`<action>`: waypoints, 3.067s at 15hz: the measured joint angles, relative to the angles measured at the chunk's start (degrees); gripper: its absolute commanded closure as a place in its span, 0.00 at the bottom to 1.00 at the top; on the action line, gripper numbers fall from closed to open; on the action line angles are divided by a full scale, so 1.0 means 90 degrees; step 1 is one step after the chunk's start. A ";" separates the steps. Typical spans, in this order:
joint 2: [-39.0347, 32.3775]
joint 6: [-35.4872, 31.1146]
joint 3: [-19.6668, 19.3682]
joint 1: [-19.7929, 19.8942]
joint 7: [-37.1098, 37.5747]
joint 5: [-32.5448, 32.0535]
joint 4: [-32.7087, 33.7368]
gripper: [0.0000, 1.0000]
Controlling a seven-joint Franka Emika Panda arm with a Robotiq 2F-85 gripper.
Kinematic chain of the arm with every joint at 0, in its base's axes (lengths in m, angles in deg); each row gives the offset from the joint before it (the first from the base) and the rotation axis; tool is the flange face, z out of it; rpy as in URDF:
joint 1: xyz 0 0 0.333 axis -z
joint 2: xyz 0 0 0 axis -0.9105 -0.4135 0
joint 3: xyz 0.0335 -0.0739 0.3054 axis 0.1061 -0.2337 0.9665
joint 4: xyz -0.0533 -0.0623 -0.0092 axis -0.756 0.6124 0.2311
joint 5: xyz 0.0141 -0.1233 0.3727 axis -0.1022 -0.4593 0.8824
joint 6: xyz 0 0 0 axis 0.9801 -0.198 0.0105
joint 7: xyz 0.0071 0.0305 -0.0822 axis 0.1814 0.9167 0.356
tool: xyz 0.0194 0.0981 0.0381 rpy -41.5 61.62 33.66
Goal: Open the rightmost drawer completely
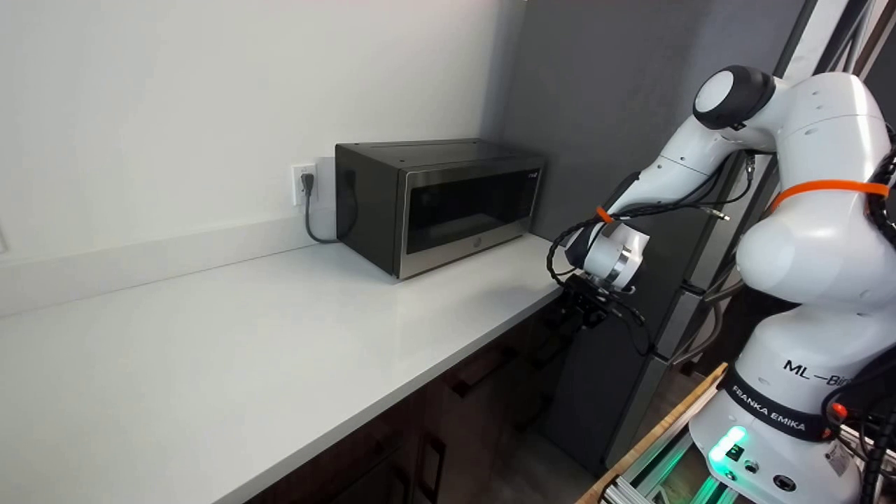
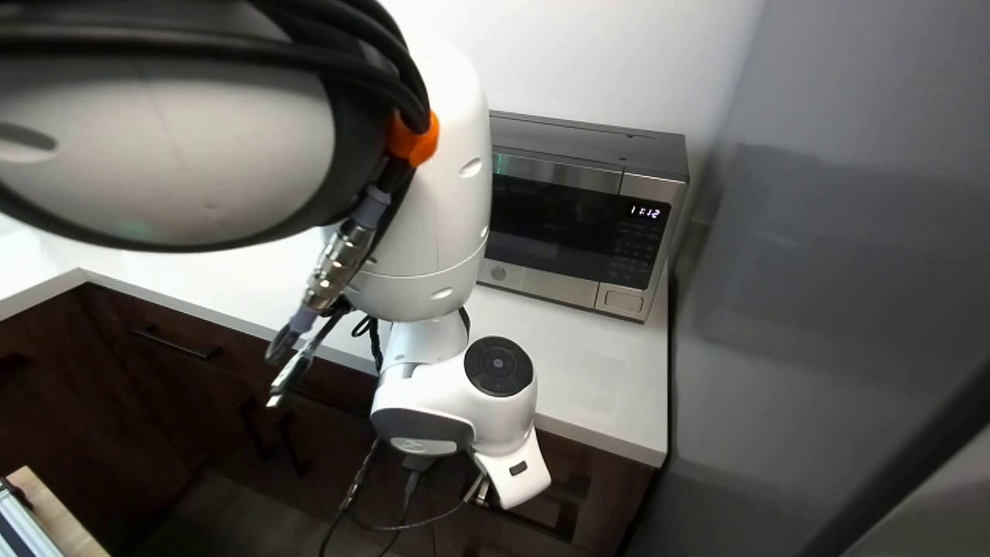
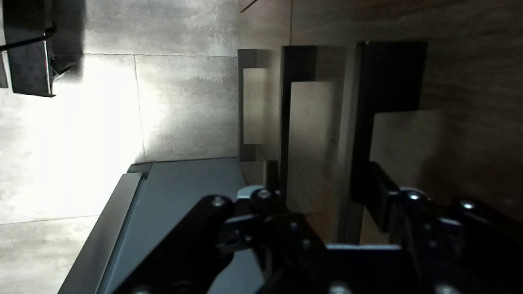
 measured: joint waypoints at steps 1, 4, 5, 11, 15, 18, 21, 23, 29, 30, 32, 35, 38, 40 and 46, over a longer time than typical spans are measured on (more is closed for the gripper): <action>0.0000 0.0000 0.0000 0.0001 0.0006 -0.0003 -0.0001 0.72; 0.0001 -0.0017 0.0001 0.0001 0.0060 -0.0003 -0.0015 0.72; 0.0003 -0.0041 0.0003 0.0005 0.0089 -0.0002 -0.0034 0.72; 0.0057 -0.0086 0.0092 0.0265 0.0007 -0.0045 -0.0232 0.72; 0.0090 -0.0175 0.0205 0.0599 -0.0044 -0.0225 -0.0451 0.72; 0.0125 -0.0297 0.0273 0.0875 -0.0046 -0.0426 -0.0676 0.72; 0.0153 -0.0414 0.0323 0.1137 -0.0046 -0.0638 -0.0885 0.72; 0.0168 -0.0481 0.0343 0.1294 -0.0040 -0.0774 -0.1005 0.72; 0.0199 -0.0681 0.0357 0.1711 0.0015 -0.1200 -0.1332 0.72; 0.0203 -0.0723 0.0359 0.1796 0.0023 -0.1285 -0.1398 0.72; 0.0210 -0.0798 0.0357 0.1990 0.0031 -0.1479 -0.1527 0.72; 0.0226 -0.0902 0.0333 0.2251 0.0045 -0.1756 -0.1710 0.72; 0.0237 -0.0951 0.0299 0.2385 0.0082 -0.1950 -0.1801 0.72; 0.0243 -0.0969 0.0275 0.2411 0.0116 -0.2025 -0.1831 0.72; 0.0249 -0.0971 0.0258 0.2413 0.0156 -0.2079 -0.1839 0.72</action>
